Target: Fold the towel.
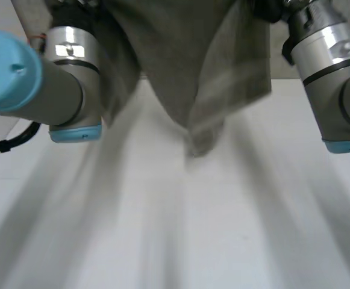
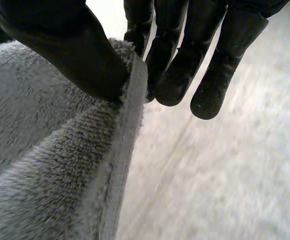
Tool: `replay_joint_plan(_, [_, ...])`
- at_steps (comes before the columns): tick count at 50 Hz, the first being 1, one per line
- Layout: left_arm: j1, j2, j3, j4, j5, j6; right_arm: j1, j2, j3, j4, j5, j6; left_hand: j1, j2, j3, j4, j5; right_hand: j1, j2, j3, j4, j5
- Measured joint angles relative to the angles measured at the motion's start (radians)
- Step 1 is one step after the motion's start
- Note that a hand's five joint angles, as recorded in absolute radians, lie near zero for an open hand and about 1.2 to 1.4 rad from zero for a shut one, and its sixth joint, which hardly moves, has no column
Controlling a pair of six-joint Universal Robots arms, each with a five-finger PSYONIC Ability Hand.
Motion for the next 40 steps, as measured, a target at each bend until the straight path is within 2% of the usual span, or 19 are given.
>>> replay_joint_plan(5, [0.0, 0.085, -0.173, 0.052, -0.016, -0.039, -0.005, -0.009, -0.013, 0.07, -0.053, -0.005, 0.0, 0.0, 0.001, 0.0, 0.0, 0.0, 0.0, 0.0, 0.0, 0.001])
replay_joint_plan(10, [-0.006, 0.134, -0.39, 0.004, 0.012, -0.048, -0.008, 0.065, -0.093, 0.377, -0.173, -0.096, 0.0, 0.001, 0.001, 0.0, 0.0, 0.0, 0.0, 0.0, 0.0, 0.005])
replay_joint_plan(14, [-0.008, 0.146, -0.543, -0.041, 0.048, -0.046, -0.004, 0.135, -0.129, 0.629, -0.233, -0.265, 0.0, 0.001, 0.001, 0.001, 0.0, 0.0, 0.0, 0.0, 0.0, 0.005])
replay_joint_plan(18, [-0.01, 0.144, -0.646, -0.102, 0.073, -0.043, 0.004, 0.195, -0.127, 0.811, -0.229, -0.45, 0.0, 0.001, 0.002, 0.001, 0.0, 0.0, 0.0, 0.0, 0.0, 0.005])
replay_joint_plan(22, [-0.026, 0.139, -0.708, -0.228, 0.092, -0.043, 0.021, 0.254, -0.101, 0.942, -0.173, -0.611, 0.0, 0.001, 0.002, 0.001, 0.0, 0.0, 0.0, 0.0, 0.0, 0.005])
replay_joint_plan(27, [-0.061, 0.148, -0.711, -0.426, 0.112, -0.046, 0.043, 0.283, -0.059, 0.984, -0.101, -0.672, -0.015, -0.088, -0.087, -0.09, -0.019, 0.0, 0.0, 0.0, 0.0, 0.005])
replay_joint_plan(31, [-0.077, 0.181, -0.689, -0.542, 0.128, -0.047, 0.047, 0.287, -0.025, 0.978, -0.072, -0.673, -0.175, -0.236, -0.234, -0.238, -0.191, 0.0, 0.0, 0.0, 0.0, 0.005])
replay_joint_plan(35, [-0.082, 0.221, -0.658, -0.595, 0.144, -0.045, 0.045, 0.276, 0.014, 0.957, -0.063, -0.665, -0.512, -0.58, -0.576, -0.581, -0.536, 0.0, 0.0, 0.0, 0.0, 0.005])
replay_joint_plan(37, [-0.079, 0.238, -0.62, -0.605, 0.157, -0.041, 0.043, 0.263, 0.047, 0.939, -0.062, -0.661, -0.777, -0.842, -0.84, -0.844, -0.793, 0.0, 0.0, 0.0, 0.0, 0.005])
replay_joint_plan(40, [-0.073, 0.245, -0.577, -0.606, 0.17, -0.038, 0.042, 0.248, 0.082, 0.917, -0.063, -0.659, -0.883, -0.947, -0.947, -0.948, -0.901, 0.0, 0.0, 0.0, 0.0, 0.005])
